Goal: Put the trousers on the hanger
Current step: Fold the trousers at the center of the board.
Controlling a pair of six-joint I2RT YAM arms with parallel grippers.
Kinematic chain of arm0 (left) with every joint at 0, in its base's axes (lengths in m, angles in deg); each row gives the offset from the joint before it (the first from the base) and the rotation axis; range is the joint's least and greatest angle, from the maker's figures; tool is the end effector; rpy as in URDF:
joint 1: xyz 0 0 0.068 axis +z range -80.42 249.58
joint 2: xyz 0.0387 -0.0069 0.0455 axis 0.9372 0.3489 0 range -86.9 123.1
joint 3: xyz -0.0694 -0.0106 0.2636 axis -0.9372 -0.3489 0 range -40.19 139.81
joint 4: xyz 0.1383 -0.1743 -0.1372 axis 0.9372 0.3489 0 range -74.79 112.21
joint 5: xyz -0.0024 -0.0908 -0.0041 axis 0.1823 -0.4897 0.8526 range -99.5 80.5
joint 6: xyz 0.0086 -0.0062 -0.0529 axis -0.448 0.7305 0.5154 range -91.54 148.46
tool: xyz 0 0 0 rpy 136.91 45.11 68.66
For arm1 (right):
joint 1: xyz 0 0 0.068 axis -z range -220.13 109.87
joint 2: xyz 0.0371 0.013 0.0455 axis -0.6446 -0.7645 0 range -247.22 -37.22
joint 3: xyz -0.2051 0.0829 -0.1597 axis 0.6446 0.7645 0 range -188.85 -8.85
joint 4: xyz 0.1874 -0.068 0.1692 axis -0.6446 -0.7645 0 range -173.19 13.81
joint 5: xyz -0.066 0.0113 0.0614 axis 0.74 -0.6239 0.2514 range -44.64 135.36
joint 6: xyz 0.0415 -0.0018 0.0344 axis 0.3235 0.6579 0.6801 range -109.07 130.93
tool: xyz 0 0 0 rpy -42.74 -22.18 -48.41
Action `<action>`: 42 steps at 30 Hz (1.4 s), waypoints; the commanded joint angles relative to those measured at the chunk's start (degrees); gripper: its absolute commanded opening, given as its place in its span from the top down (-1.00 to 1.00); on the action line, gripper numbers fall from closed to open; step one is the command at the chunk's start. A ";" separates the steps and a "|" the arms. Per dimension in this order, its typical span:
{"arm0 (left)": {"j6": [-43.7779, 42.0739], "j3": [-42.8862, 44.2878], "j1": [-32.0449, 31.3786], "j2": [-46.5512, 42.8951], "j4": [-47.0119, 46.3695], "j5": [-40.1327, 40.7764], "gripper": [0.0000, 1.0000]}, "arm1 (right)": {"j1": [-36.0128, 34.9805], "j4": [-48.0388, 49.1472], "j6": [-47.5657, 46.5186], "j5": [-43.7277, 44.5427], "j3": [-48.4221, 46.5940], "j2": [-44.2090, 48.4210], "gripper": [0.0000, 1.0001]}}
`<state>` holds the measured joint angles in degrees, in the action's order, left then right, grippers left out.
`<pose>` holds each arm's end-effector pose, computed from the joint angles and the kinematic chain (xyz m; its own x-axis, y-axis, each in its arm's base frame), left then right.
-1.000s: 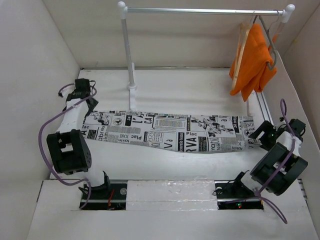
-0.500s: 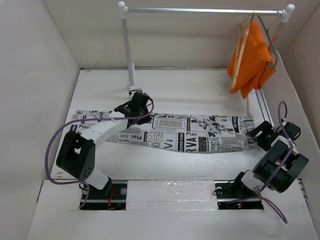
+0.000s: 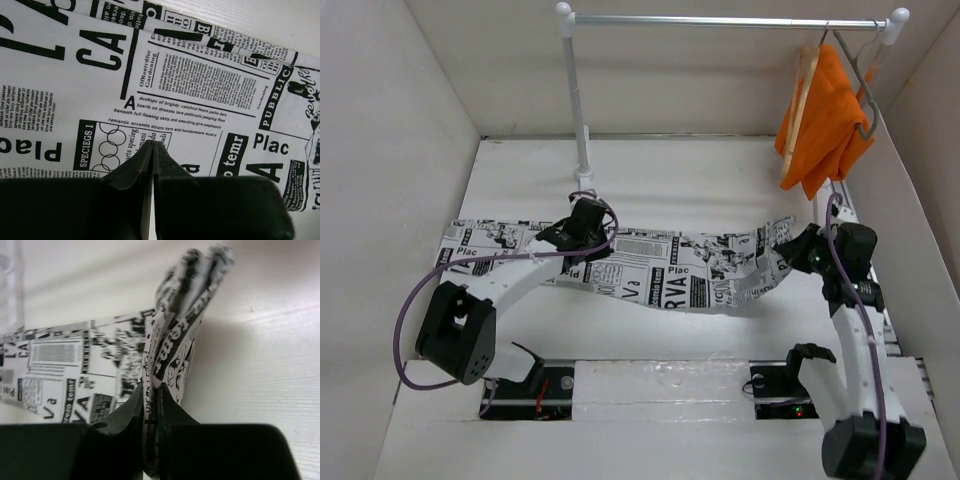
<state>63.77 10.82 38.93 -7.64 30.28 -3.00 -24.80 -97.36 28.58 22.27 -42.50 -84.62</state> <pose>0.2554 -0.1467 0.2347 -0.7335 -0.2328 -0.6385 0.0144 0.9340 -0.3571 0.1783 -0.0344 0.2467 -0.5463 0.4390 -0.7134 0.1037 0.8806 0.4625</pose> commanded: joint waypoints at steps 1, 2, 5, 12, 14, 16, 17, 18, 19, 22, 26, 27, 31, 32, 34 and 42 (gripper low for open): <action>-1.30 -2.83 0.07 -1.92 -0.56 0.35 1.00 | -10.45 -15.19 3.01 8.49 -8.43 7.31 1.00; -1.30 -3.54 0.07 -2.18 -0.83 0.18 1.00 | -12.93 -17.31 2.57 11.20 -10.89 7.67 1.00; 0.81 -6.35 0.07 -4.46 -2.84 -2.89 1.00 | -22.58 -23.64 -0.24 17.52 -20.47 6.71 1.00; 12.40 -3.49 -18.00 -2.29 -4.62 1.74 1.00 | -30.54 -29.88 -10.34 22.74 -44.28 -2.78 1.00; 18.13 0.58 -25.51 3.62 -3.38 4.75 1.00 | -28.09 -29.90 -14.48 21.42 -51.08 -4.63 1.00; 23.98 3.12 -31.01 9.29 -2.60 5.63 1.00 | -25.28 -30.07 -19.12 17.24 -56.84 -6.90 1.00; 25.41 6.18 -33.13 11.33 -2.24 5.80 1.00 | -23.79 -30.77 -20.19 15.38 -58.53 -7.62 1.00; 26.99 7.95 -35.07 12.83 -1.11 8.24 1.00 | -21.07 -30.77 -21.16 13.70 -59.85 -8.32 1.00; 29.53 9.80 -38.05 16.24 1.25 9.31 1.00 | -20.00 -30.34 -22.47 10.99 -60.91 -8.59 1.00; 31.74 15.25 -40.36 21.70 2.50 9.32 1.00 | -20.61 -31.56 -23.62 13.14 -63.37 -9.99 1.00; 32.63 18.07 -41.42 26.63 -1.09 7.13 1.00 | -21.92 -31.66 -24.94 15.27 -64.88 -10.26 1.00; 32.46 18.95 -41.42 27.25 0.38 7.82 1.00 | -22.53 -31.48 -24.94 14.49 -63.22 -10.17 1.00; 32.80 19.06 -41.42 22.90 5.92 15.09 1.00 | -27.18 -28.59 -23.63 14.02 -52.00 -7.02 1.00; 32.81 17.39 -41.42 20.60 5.94 15.12 1.00 | -28.24 -28.06 -23.63 15.00 -51.96 -7.01 1.00; 33.42 13.53 -40.81 12.11 5.32 17.48 1.00 | -30.18 -26.56 -22.23 16.23 -48.20 -7.00 1.00; 26.85 2.26 -22.46 -19.38 13.05 20.31 1.00 | -48.95 -18.47 -12.65 26.59 -49.84 -16.57 1.00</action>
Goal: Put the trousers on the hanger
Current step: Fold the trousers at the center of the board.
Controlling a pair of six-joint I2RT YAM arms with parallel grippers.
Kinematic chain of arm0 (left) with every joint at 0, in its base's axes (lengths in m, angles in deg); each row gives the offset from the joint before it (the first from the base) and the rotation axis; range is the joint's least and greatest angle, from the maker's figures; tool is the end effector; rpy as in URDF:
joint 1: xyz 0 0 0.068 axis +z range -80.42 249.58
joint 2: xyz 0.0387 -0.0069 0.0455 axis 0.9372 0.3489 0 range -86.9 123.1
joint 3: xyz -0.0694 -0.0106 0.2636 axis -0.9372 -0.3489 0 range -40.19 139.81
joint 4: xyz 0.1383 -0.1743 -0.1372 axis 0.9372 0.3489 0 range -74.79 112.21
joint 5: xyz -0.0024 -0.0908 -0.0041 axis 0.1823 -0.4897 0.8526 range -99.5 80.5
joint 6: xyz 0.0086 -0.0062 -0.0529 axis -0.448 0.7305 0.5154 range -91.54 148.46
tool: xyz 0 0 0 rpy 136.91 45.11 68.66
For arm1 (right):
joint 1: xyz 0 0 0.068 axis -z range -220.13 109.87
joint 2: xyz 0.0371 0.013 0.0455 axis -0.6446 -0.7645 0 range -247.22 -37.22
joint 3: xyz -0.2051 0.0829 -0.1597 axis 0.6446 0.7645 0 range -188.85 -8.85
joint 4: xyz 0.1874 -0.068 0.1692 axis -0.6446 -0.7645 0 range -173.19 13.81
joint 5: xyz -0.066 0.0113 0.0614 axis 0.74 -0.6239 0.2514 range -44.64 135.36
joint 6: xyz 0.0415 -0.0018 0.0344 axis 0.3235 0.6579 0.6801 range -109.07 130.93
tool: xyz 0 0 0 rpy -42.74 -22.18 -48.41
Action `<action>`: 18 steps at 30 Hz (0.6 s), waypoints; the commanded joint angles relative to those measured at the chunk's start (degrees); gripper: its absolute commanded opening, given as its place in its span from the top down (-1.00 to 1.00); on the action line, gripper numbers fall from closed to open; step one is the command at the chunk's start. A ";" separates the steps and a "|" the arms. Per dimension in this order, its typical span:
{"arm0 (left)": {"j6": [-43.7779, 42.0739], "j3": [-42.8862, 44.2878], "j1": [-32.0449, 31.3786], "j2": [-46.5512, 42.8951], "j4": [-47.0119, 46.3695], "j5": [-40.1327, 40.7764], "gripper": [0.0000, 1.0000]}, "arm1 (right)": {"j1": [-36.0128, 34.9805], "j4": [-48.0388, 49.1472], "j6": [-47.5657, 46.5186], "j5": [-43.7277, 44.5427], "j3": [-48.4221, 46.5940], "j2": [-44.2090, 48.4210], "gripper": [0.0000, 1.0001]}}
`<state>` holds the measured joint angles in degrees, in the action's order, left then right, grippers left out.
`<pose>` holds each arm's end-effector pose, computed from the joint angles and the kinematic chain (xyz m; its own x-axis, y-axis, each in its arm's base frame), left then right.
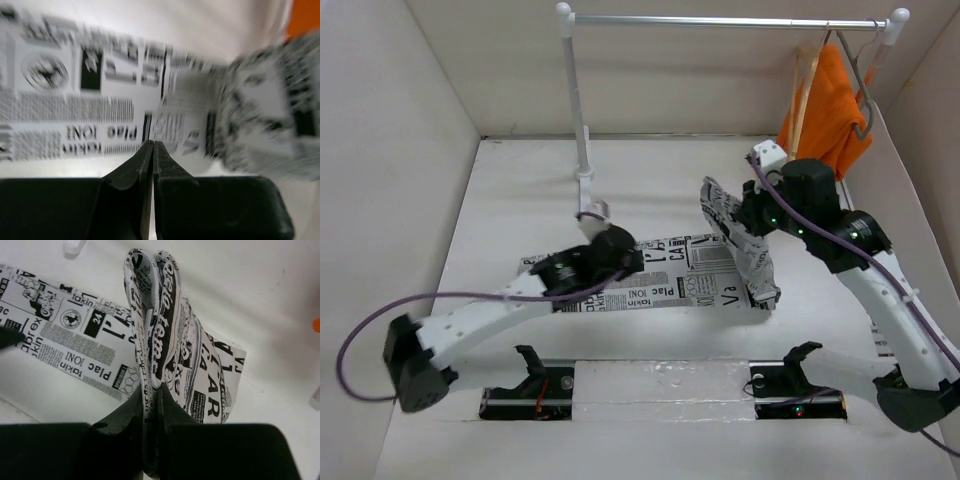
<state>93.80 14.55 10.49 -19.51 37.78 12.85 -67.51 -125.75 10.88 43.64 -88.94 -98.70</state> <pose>0.1442 -0.2144 0.3004 -0.6998 -0.4675 -0.5401 -0.0047 0.7592 -0.6509 0.1780 0.0933 0.4241 -0.4562 -0.2373 -0.8577 -0.4829 0.8756 0.0146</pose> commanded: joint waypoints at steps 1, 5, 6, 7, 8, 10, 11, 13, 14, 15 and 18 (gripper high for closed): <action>-5.38 -1.13 8.96 -12.76 5.56 3.94 1.00 | -8.20 10.70 5.67 6.88 -4.01 -3.90 1.00; -14.87 4.38 26.08 -19.75 7.66 0.33 1.00 | -16.73 15.36 9.19 9.62 -7.87 -11.46 1.00; -16.02 5.45 28.48 -20.19 8.54 -1.15 1.00 | -18.31 15.98 9.89 9.89 -10.06 -15.22 1.00; -16.99 6.51 30.42 -20.81 8.72 -2.04 1.00 | -21.37 16.51 10.07 10.50 -11.56 -17.17 1.00; -18.22 8.78 34.70 -21.77 9.33 -3.35 1.00 | -25.67 17.56 10.51 10.42 -16.88 -23.98 1.00; -18.67 10.29 35.35 -22.04 9.51 -2.93 1.00 | -27.02 17.83 10.86 9.98 -20.68 -26.31 1.00; -18.67 11.17 35.36 -22.39 9.95 -2.23 1.00 | -28.42 18.35 11.04 9.46 -22.54 -30.94 1.00; -18.58 14.94 35.36 -22.66 12.22 -0.13 1.00 | -32.29 19.33 11.56 7.78 -26.23 -35.80 1.00; -18.58 16.35 35.36 -22.83 13.02 0.84 1.00 | -33.43 19.50 11.74 7.08 -29.91 -40.52 1.00; -18.58 18.89 35.36 -23.10 13.81 1.64 1.00 | -35.53 20.29 12.01 5.25 -31.42 -42.74 1.00; -19.28 22.06 35.36 -24.24 15.92 5.51 1.00 | -37.92 26.77 13.93 0.07 -34.25 -50.22 0.78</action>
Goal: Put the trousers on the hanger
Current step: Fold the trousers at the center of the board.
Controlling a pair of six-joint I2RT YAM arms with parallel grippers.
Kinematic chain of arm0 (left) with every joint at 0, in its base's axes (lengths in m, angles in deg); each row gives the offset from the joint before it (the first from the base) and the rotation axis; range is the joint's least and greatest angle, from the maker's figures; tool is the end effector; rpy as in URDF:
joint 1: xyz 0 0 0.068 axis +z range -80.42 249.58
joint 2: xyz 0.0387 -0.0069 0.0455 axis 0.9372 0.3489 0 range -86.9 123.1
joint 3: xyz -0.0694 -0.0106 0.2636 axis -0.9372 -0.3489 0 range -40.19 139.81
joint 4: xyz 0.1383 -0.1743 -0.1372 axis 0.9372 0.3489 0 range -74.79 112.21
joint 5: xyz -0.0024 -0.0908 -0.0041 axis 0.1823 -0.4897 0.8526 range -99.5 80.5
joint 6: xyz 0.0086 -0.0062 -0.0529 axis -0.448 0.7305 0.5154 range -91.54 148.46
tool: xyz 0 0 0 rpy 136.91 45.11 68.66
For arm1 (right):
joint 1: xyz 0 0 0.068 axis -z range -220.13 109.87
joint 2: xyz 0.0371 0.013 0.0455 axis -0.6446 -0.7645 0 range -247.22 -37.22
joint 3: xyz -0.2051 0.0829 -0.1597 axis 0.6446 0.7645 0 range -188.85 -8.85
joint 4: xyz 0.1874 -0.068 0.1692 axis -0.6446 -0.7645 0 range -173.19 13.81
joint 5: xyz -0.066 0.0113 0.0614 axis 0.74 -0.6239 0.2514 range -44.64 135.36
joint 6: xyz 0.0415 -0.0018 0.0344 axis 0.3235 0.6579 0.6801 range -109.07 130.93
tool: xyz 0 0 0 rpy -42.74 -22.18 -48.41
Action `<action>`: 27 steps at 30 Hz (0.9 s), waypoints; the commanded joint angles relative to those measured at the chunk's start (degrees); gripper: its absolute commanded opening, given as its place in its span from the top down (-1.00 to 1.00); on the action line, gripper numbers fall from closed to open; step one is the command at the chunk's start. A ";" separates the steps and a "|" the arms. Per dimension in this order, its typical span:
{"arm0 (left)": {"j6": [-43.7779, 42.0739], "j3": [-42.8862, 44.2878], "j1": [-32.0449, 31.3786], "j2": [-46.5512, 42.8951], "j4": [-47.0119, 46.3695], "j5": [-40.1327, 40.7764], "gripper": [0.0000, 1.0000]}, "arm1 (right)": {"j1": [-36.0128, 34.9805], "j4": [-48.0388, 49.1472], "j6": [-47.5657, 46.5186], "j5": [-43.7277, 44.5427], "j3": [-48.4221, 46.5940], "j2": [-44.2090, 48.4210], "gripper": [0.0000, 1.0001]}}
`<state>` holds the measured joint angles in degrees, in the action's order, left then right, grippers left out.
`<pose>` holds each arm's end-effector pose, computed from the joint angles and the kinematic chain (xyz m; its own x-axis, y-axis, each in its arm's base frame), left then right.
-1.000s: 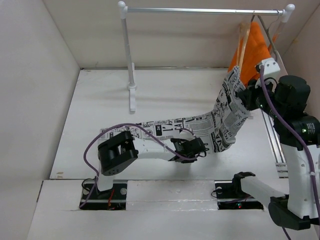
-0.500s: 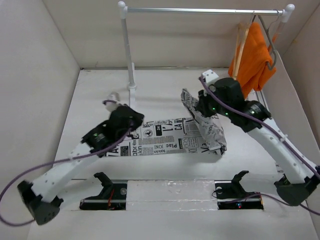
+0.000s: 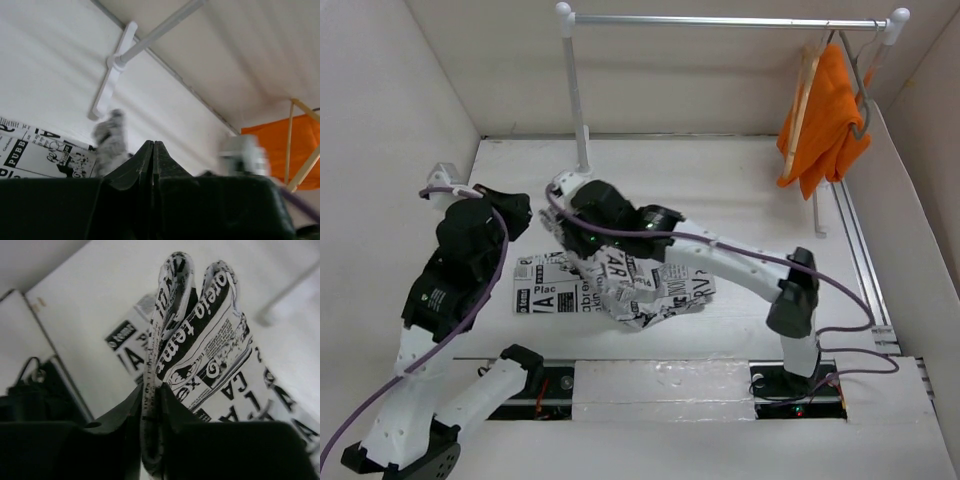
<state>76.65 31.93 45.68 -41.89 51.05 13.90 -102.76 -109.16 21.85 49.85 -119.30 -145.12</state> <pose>0.1242 -0.0395 0.4490 -0.1023 -0.7029 -0.7039 -0.0948 0.7113 -0.6965 0.2038 0.3873 0.3801 -0.3903 -0.3433 -0.8543 -0.7947 0.5941 0.1244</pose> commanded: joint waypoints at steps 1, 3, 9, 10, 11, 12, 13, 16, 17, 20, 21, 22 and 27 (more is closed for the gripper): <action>-2.30 5.13 0.17 -2.03 3.97 6.55 1.00 | -3.45 12.73 4.88 -8.08 -3.72 -5.55 0.56; -2.48 6.19 0.17 -2.21 5.64 8.15 0.92 | -3.46 18.44 6.39 -14.82 -3.97 -10.72 -0.21; -2.13 -0.02 0.17 -3.97 7.14 9.13 0.70 | -1.01 15.02 2.27 -17.15 -1.81 -7.62 -0.43; -1.69 -1.61 0.17 -3.97 6.97 7.56 0.68 | -0.13 15.74 1.57 -17.23 4.83 -2.63 -0.41; -1.43 -3.72 0.17 -3.97 6.88 6.32 0.65 | 2.14 16.27 1.04 -17.58 8.29 -0.06 -0.38; -1.16 -9.31 0.17 -3.97 6.36 5.27 0.54 | 3.38 16.88 1.04 -17.41 12.24 2.66 -0.20; -0.21 -12.41 0.17 -3.97 4.70 2.82 0.44 | 4.61 17.84 1.12 -17.15 20.37 8.09 0.02; 4.53 -26.10 0.17 -1.17 1.45 -1.57 0.20 | 10.76 14.88 -0.28 -14.69 34.54 16.71 1.00; 4.81 -26.15 0.17 -0.72 -0.66 -3.60 0.20 | 12.52 14.34 -0.37 -14.69 37.56 18.67 1.00; 6.56 -33.87 0.17 1.38 -9.19 -9.24 0.20 | 18.85 13.63 -1.42 -16.00 47.83 22.89 0.92; 6.92 -35.71 0.17 2.17 -9.90 -9.42 0.20 | 20.08 13.64 -1.43 -16.44 49.88 22.99 0.86; 7.45 -36.60 0.17 3.05 -10.08 -8.99 0.21 | 21.92 13.46 -2.56 -16.44 51.55 22.99 0.90; 7.27 -42.22 0.17 6.75 -10.61 -6.45 0.22 | 25.97 19.16 -2.57 -14.33 65.58 24.75 1.00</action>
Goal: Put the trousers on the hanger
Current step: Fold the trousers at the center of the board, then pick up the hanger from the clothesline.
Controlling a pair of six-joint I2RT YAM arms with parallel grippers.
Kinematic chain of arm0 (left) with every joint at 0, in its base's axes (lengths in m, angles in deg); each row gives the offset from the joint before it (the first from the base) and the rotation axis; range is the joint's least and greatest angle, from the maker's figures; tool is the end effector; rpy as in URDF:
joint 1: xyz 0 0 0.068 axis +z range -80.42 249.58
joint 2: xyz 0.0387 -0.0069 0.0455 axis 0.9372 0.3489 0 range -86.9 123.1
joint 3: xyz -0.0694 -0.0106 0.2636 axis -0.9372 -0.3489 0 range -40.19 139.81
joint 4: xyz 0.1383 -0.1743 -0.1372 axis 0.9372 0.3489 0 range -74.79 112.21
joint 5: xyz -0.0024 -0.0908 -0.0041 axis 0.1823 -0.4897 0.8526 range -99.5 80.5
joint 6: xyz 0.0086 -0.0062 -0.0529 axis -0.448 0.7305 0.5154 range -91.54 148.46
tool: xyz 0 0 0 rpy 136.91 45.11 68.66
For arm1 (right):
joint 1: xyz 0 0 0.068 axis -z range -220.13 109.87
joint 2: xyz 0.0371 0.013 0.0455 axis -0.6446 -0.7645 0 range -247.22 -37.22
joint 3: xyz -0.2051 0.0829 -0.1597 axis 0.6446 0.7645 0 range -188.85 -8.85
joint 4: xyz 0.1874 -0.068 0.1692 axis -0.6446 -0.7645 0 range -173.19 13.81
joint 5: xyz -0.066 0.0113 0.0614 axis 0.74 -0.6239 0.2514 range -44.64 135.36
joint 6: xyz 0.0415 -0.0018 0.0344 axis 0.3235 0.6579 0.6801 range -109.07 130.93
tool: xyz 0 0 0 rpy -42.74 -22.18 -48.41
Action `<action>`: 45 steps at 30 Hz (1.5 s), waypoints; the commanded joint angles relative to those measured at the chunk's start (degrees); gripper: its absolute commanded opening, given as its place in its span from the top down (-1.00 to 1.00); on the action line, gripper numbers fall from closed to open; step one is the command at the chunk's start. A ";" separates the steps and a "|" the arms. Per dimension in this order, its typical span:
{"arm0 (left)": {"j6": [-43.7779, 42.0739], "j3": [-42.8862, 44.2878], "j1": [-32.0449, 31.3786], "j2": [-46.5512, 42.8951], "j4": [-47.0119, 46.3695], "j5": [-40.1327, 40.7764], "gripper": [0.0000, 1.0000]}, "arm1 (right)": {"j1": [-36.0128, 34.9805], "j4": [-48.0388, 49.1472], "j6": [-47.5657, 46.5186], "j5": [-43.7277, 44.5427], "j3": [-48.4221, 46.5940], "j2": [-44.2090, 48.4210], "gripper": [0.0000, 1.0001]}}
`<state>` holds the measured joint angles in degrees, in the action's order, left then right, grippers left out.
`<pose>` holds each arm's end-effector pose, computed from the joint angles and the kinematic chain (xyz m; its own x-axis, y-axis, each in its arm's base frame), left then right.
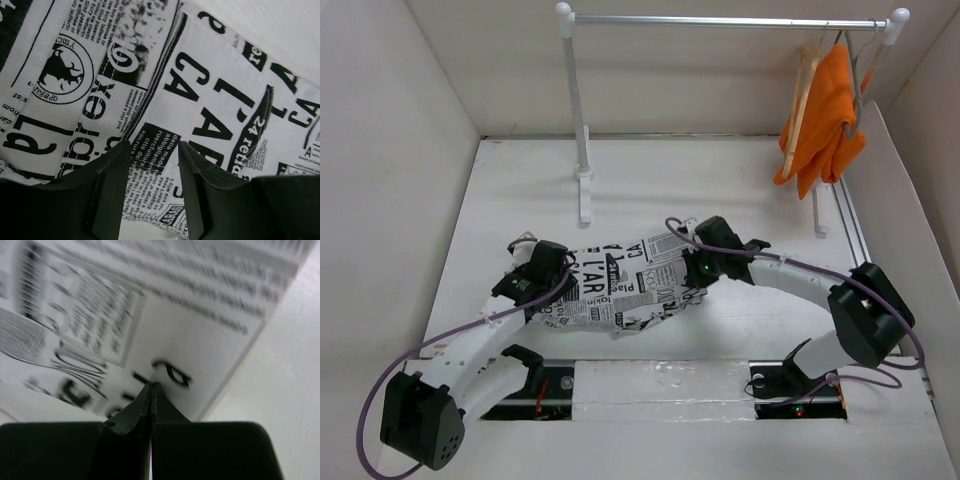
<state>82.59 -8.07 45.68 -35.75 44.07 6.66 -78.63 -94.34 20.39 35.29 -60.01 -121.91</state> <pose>0.1668 -0.0631 0.2156 -0.5746 -0.5967 -0.5602 -0.4216 0.8024 -0.4223 0.2314 0.1919 0.2055 -0.7203 -0.3662 -0.5891 -0.5873 0.7738 0.2372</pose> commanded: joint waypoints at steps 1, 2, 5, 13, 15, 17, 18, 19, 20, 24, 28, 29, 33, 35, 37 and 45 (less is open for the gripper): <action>1.07 -2.50 0.17 0.79 -4.68 0.63 0.22 | 3.07 5.31 -0.32 -0.47 8.07 1.54 1.00; 1.24 -2.59 1.21 1.14 -4.69 0.71 0.23 | 4.65 6.19 0.04 -0.66 9.74 1.63 1.00; 0.72 -3.46 7.62 3.06 -5.92 -1.30 0.23 | 5.19 6.37 1.71 0.14 14.67 4.26 1.00; -5.69 2.23 18.10 9.76 -8.04 -9.05 0.38 | 3.26 -11.71 -3.21 0.38 -5.84 17.35 0.17; -7.71 7.31 15.91 5.72 -8.47 -8.87 0.42 | 4.48 -19.53 -5.22 7.03 -20.51 18.59 -0.26; -8.95 11.12 14.06 3.51 -10.40 -9.04 0.61 | 9.58 -25.42 -10.77 8.57 -30.67 17.36 -0.32; -9.74 14.86 12.23 3.60 -10.84 -9.65 0.93 | 11.41 -27.18 -11.82 9.35 -40.76 14.84 -0.28; -10.09 16.73 11.17 4.03 -11.28 -10.09 1.00 | 13.17 -28.50 -14.52 9.71 -45.39 13.33 -0.14; -10.44 18.75 10.20 5.52 -11.20 -10.36 1.00 | 15.71 -30.78 -15.68 12.41 -49.79 11.75 0.11; -13.25 26.92 2.04 9.31 -11.02 -6.25 1.00 | 23.20 -33.72 -18.85 18.84 -66.77 2.96 1.00; -15.45 30.28 -7.45 12.12 -10.49 -3.95 0.70 | 29.09 -32.29 -19.91 19.37 -70.82 -3.00 -0.11; -15.37 30.28 -8.61 12.21 -10.49 -3.86 0.60 | 29.88 -34.65 -20.09 19.38 -71.88 -4.16 -0.26; -13.97 26.61 -11.08 11.69 -11.54 -4.20 0.43 | 33.21 -32.57 -20.09 15.89 -67.69 -5.76 -0.43; -13.35 24.83 -11.08 11.16 -12.78 -5.26 0.42 | 33.75 -30.10 -19.65 14.89 -63.54 -5.93 -0.40; -13.26 23.26 -11.08 10.72 -13.22 -6.05 0.42 | 34.98 -29.14 -19.04 16.04 -61.36 -6.11 -0.35; -13.87 25.53 -11.08 11.60 -13.57 -8.95 0.43 | 34.99 -20.17 -16.57 20.43 -50.36 -2.07 0.78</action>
<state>69.33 14.99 34.69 -23.55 32.42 -0.53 -43.79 -121.25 3.77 55.25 -110.63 -127.64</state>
